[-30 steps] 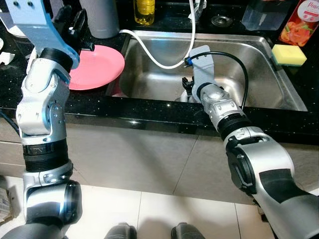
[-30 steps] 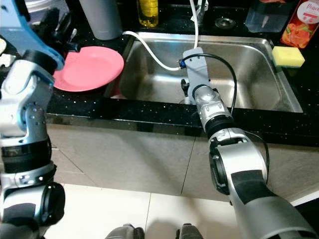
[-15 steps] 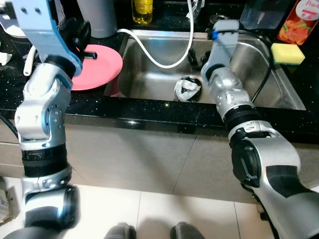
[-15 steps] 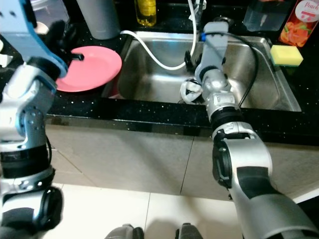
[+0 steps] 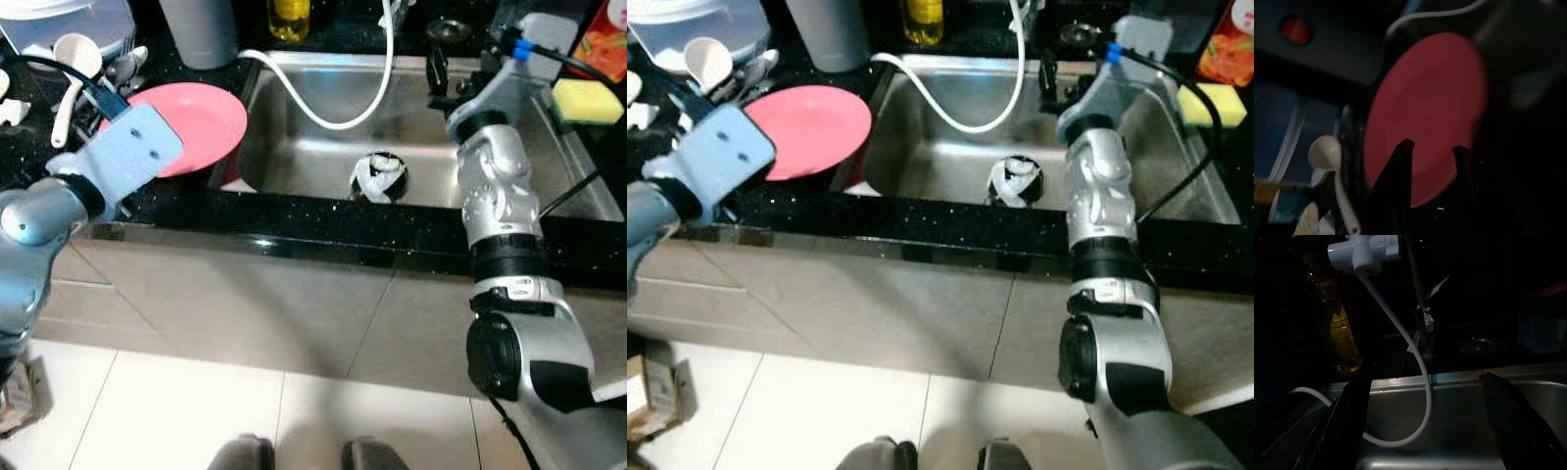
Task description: Kitchen organization
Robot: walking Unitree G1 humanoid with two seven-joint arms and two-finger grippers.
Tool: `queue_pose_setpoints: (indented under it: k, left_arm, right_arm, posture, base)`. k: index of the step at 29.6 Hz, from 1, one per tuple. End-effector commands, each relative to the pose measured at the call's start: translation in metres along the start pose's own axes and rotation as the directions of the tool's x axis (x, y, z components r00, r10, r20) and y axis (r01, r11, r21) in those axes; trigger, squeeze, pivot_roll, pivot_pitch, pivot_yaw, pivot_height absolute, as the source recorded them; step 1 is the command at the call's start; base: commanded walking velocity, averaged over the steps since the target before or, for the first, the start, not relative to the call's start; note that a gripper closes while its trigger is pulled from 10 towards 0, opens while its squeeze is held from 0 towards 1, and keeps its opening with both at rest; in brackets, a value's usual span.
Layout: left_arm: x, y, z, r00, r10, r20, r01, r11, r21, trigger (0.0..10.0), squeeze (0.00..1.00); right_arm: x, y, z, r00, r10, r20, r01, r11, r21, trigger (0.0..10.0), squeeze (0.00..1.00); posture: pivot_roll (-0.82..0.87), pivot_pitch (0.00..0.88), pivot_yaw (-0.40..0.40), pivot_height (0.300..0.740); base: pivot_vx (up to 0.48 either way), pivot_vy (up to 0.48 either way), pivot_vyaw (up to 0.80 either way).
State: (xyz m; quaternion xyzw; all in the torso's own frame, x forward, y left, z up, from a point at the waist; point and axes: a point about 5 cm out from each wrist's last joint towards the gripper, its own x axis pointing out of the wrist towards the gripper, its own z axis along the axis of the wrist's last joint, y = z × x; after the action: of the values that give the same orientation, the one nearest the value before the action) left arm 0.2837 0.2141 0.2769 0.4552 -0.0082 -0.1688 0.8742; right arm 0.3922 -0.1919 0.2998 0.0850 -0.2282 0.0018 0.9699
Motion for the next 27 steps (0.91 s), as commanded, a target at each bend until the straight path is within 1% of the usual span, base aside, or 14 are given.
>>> queue_pose_setpoints:
  k: [1,2,4,5,8,9,10,11,15,19,20,22,25,27]
  left_arm:
    - [-0.003,-0.005,-0.002,0.998,-0.056,-0.023,0.057,0.998,0.034,10.0,0.0]
    - [-0.002,-0.01,-0.01,0.994,-0.082,-0.065,0.087,0.994,0.072,10.0,0.0]
    - [0.0,-0.01,-0.016,0.993,-0.081,-0.088,0.088,0.993,0.077,10.0,0.0]
    - [0.002,-0.01,-0.018,0.992,-0.085,-0.09,0.091,0.994,0.061,10.0,0.0]
    - [0.006,-0.01,-0.023,0.991,-0.091,-0.099,0.098,0.993,0.063,10.0,0.0]
    - [0.008,-0.008,-0.027,0.989,-0.089,-0.116,0.099,0.991,0.087,10.0,0.0]
    - [0.008,-0.008,-0.027,0.989,-0.089,-0.116,0.099,0.991,0.087,10.0,0.0]
    - [0.013,-0.007,-0.033,0.986,-0.089,-0.139,0.105,0.988,0.114,10.0,0.0]
    - [0.017,-0.007,-0.036,0.984,-0.102,-0.145,0.12,0.985,0.124,10.0,0.0]
    - [0.029,-0.008,-0.042,0.981,-0.13,-0.142,0.148,0.981,0.123,10.0,0.0]
    - [0.029,-0.008,-0.042,0.981,-0.13,-0.142,0.148,0.981,0.123,10.0,0.0]
    - [0.036,-0.007,-0.045,0.982,-0.127,-0.142,0.146,0.979,0.139,10.0,0.0]
    - [0.045,-0.006,-0.047,0.984,-0.117,-0.132,0.142,0.969,0.204,10.0,0.0]
    - [0.048,-0.006,-0.047,0.985,-0.115,-0.131,0.142,0.965,0.219,10.0,0.0]
  right_arm:
    - [-0.002,-0.001,-0.001,1.0,-0.003,-0.008,0.003,1.0,0.006,10.0,0.0]
    - [-0.004,0.0,0.0,1.0,-0.002,-0.011,0.002,1.0,0.011,10.0,0.0]
    - [-0.005,0.001,0.001,1.0,0.0,-0.013,0.0,1.0,0.014,10.0,0.0]
    - [-0.004,0.002,0.001,1.0,0.001,-0.013,-0.001,1.0,0.016,10.0,0.0]
    - [-0.004,0.004,0.001,1.0,0.004,-0.015,-0.004,1.0,0.02,10.0,0.0]
    - [-0.004,0.005,0.001,1.0,0.008,-0.014,-0.007,1.0,0.021,10.0,0.0]
    - [-0.004,0.005,0.001,1.0,0.008,-0.014,-0.007,1.0,0.021,10.0,0.0]
    - [-0.004,0.006,0.003,1.0,0.012,-0.012,-0.012,1.0,0.023,10.0,0.0]
    - [-0.005,0.006,0.004,1.0,0.012,-0.013,-0.011,1.0,0.025,10.0,0.0]
    - [-0.006,0.005,0.009,1.0,0.009,-0.005,-0.008,1.0,0.026,10.0,0.0]
    - [-0.006,0.005,0.009,1.0,0.009,-0.005,-0.008,1.0,0.026,10.0,0.0]
    - [-0.005,0.004,0.011,1.0,0.007,-0.002,-0.007,1.0,0.025,10.0,0.0]
    - [-0.006,0.004,0.012,1.0,0.006,0.0,-0.006,1.0,0.025,10.0,0.0]
    - [-0.006,0.004,0.012,1.0,0.006,0.0,-0.006,1.0,0.025,10.0,0.0]
  posture:
    - [0.02,0.15,0.068,0.74]
    - [0.02,0.148,0.067,0.74]
    - [0.02,0.144,0.064,0.74]
    - [0.02,0.14,0.064,0.74]
    - [0.01,0.138,0.064,0.74]
    - [0.01,0.137,0.065,0.74]
    - [0.01,0.137,0.065,0.74]
    - [0.01,0.133,0.063,0.74]
    - [0.01,0.131,0.064,0.74]
    - [0.0,0.132,0.065,0.74]
    - [0.0,0.132,0.065,0.74]
    - [-0.01,0.139,0.063,0.74]
    - [-0.01,0.146,0.06,0.74]
    - [-0.01,0.147,0.06,0.74]
  base:
    - [0.0,0.0,0.0]
    - [0.0,0.0,0.0]
    - [0.0,0.0,0.0]
    - [0.0,0.0,0.0]
    - [0.0,0.0,0.0]
    - [0.0,0.0,0.0]
    - [0.0,0.0,0.0]
    - [0.0,0.0,0.0]
    - [0.0,0.0,0.0]
    - [0.0,0.0,0.0]
    - [0.0,0.0,0.0]
    - [0.0,0.0,0.0]
    - [0.0,0.0,0.0]
    - [0.0,0.0,0.0]
